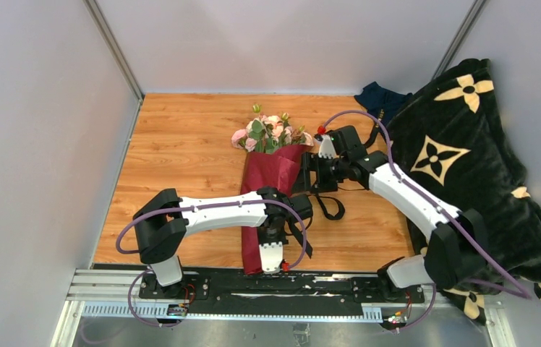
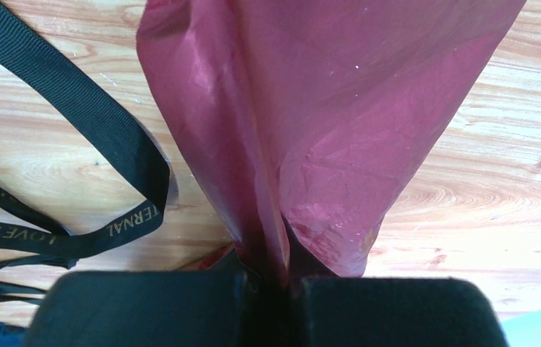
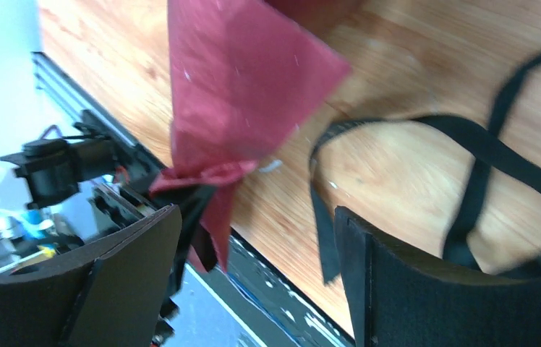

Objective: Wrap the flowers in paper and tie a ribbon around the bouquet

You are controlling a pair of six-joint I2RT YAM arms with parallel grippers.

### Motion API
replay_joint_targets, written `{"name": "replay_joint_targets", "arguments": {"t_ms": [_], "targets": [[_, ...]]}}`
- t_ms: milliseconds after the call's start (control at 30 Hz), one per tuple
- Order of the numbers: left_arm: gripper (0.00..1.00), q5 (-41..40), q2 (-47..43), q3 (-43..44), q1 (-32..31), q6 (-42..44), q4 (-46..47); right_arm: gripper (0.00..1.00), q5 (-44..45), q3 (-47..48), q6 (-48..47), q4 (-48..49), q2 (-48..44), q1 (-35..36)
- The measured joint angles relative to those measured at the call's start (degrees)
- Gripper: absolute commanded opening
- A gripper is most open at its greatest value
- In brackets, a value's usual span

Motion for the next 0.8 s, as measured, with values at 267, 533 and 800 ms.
{"name": "replay_joint_targets", "arguments": {"t_ms": [267,533,800], "targets": [[0.00,0.0,0.0,0.0,0.0,0.0,0.0,0.84,-6.7,-0.9,11.1,15.5,9.0,0.3],[0.00,0.0,0.0,0.0,0.0,0.3,0.0,0.83,-8.4,-1.4,16.3,23.6,16.3,0.4],[0.00,0.0,0.0,0.0,0.0,0.7,0.0,0.21,-12.2,0.3,16.8,25.2,24.1,0.5]]}}
